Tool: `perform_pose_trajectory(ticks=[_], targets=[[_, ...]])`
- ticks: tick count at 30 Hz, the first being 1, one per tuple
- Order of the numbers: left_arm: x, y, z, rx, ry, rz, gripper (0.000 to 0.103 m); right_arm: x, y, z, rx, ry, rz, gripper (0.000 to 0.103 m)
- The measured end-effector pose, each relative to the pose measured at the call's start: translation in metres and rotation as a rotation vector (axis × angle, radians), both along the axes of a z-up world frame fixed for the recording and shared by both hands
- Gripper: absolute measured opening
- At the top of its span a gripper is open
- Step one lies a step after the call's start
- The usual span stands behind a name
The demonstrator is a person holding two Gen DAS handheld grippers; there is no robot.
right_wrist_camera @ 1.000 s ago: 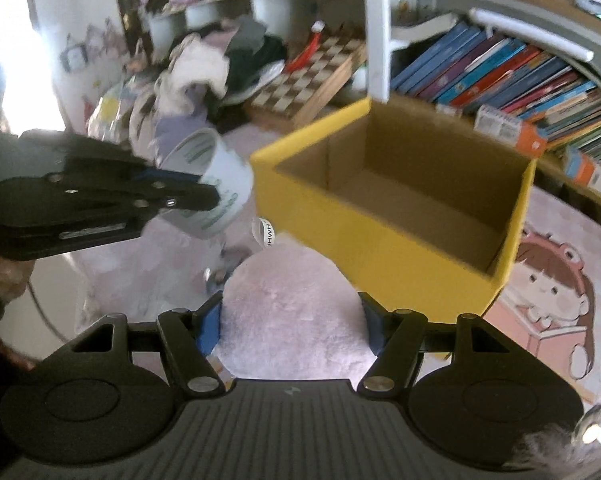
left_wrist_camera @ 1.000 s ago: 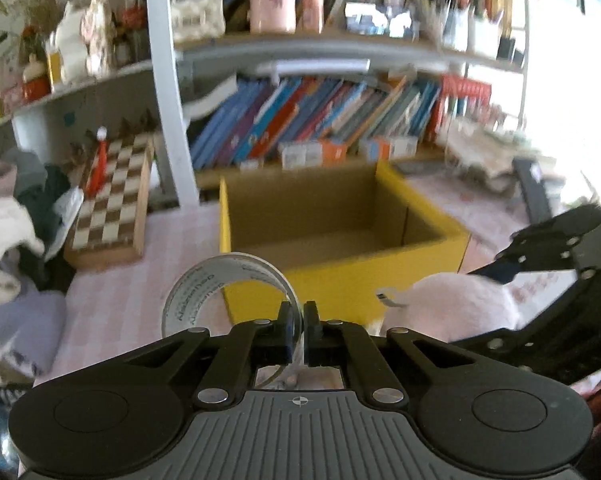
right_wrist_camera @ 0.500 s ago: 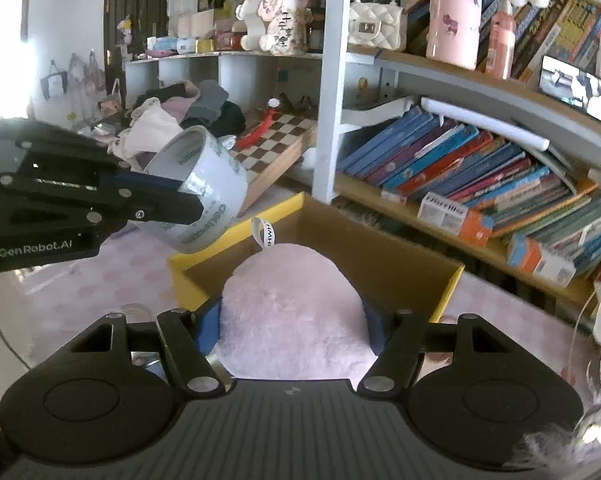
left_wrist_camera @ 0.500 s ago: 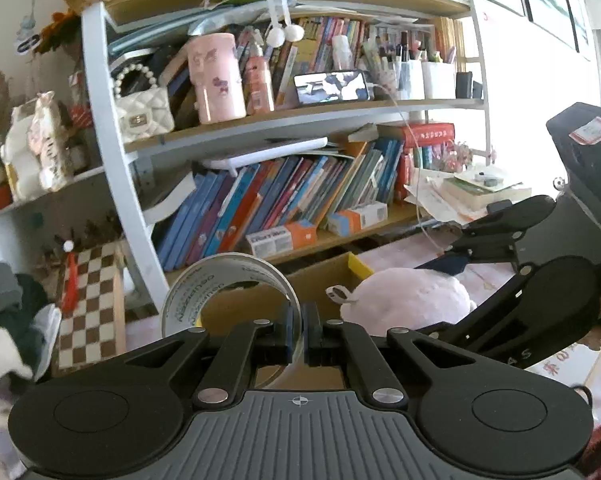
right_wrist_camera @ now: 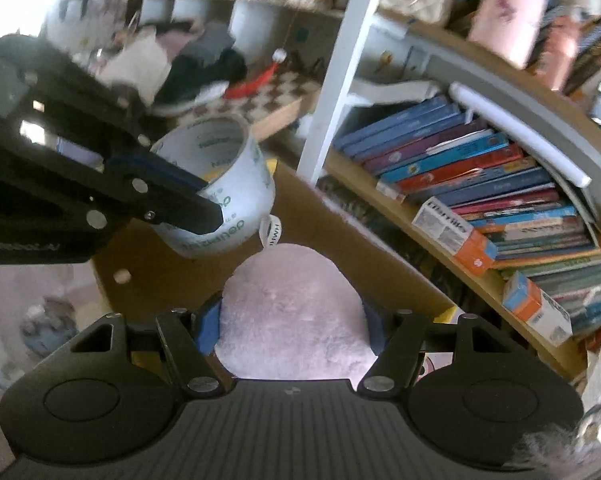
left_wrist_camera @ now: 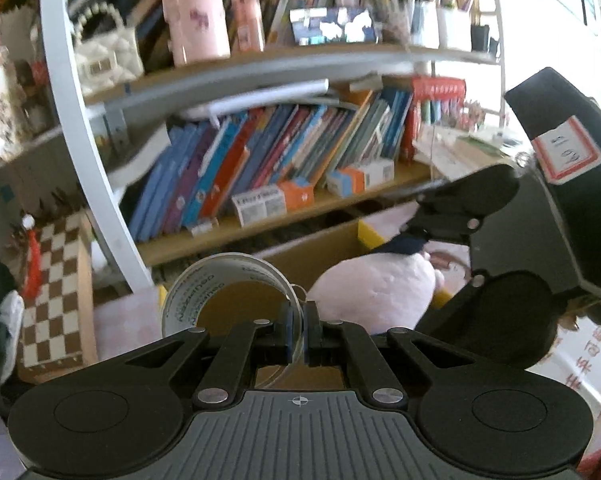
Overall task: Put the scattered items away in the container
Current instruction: 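Lower tape and plush into the yellow box and open both tools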
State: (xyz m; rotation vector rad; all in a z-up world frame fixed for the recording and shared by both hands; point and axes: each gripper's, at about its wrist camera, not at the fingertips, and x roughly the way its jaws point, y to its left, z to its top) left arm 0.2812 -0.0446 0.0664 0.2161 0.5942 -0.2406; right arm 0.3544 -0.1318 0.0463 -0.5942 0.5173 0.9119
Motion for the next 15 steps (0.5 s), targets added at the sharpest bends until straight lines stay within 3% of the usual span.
perform_pose_trajectory(ticks=[7, 15], targets=[[0.028, 0.006, -0.027, 0.003, 0.12, 0.02, 0.004, 0.024, 0.023, -0.037, -0.131, 0.082, 0.067, 0.066], [0.043, 0.014, -0.047, -0.036, 0.202, 0.047, 0.005, 0.026, 0.033, -0.042, -0.202, 0.103, 0.127, 0.068]])
